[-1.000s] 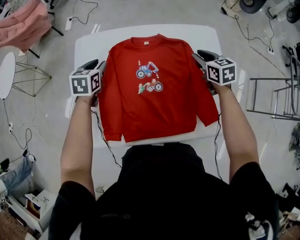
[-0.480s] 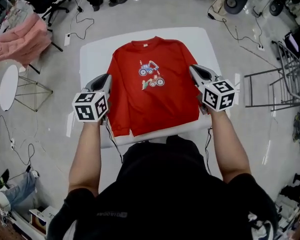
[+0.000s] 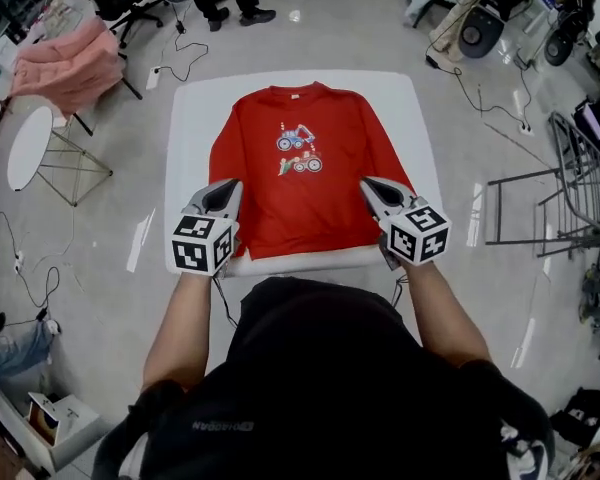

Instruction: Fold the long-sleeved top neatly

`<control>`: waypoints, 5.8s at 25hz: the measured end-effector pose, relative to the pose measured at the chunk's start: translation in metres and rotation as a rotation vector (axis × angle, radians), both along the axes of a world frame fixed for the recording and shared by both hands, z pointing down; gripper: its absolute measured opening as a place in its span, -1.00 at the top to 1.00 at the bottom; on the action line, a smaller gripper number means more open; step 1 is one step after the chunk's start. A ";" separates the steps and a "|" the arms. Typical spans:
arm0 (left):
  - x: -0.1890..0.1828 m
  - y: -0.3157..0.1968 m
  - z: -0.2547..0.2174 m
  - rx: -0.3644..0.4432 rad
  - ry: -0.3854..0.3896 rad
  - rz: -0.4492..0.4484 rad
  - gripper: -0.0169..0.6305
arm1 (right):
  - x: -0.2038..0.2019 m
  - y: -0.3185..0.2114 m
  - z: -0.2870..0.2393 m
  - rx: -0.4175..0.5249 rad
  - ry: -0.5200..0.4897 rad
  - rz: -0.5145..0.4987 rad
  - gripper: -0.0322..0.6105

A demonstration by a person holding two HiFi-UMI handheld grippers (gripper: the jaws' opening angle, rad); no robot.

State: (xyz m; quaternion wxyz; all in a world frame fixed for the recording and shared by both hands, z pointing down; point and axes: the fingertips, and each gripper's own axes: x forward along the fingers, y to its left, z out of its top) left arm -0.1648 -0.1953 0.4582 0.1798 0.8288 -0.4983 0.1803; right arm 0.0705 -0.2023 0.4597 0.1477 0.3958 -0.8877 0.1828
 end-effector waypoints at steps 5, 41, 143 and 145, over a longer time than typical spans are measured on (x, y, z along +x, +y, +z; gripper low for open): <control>0.036 0.034 -0.004 -0.009 0.067 -0.075 0.92 | 0.034 0.025 -0.006 0.119 0.192 -0.097 0.89; 0.128 0.141 0.037 -0.085 -0.075 -0.139 0.92 | 0.223 0.054 0.175 -0.398 0.089 0.225 0.57; -0.107 0.133 0.072 -0.184 -0.004 -0.485 0.92 | -0.232 -0.227 0.056 -0.323 0.309 -0.309 0.65; -0.103 0.128 0.070 -0.178 -0.004 -0.478 0.92 | -0.226 -0.223 0.046 -0.301 0.283 -0.310 0.69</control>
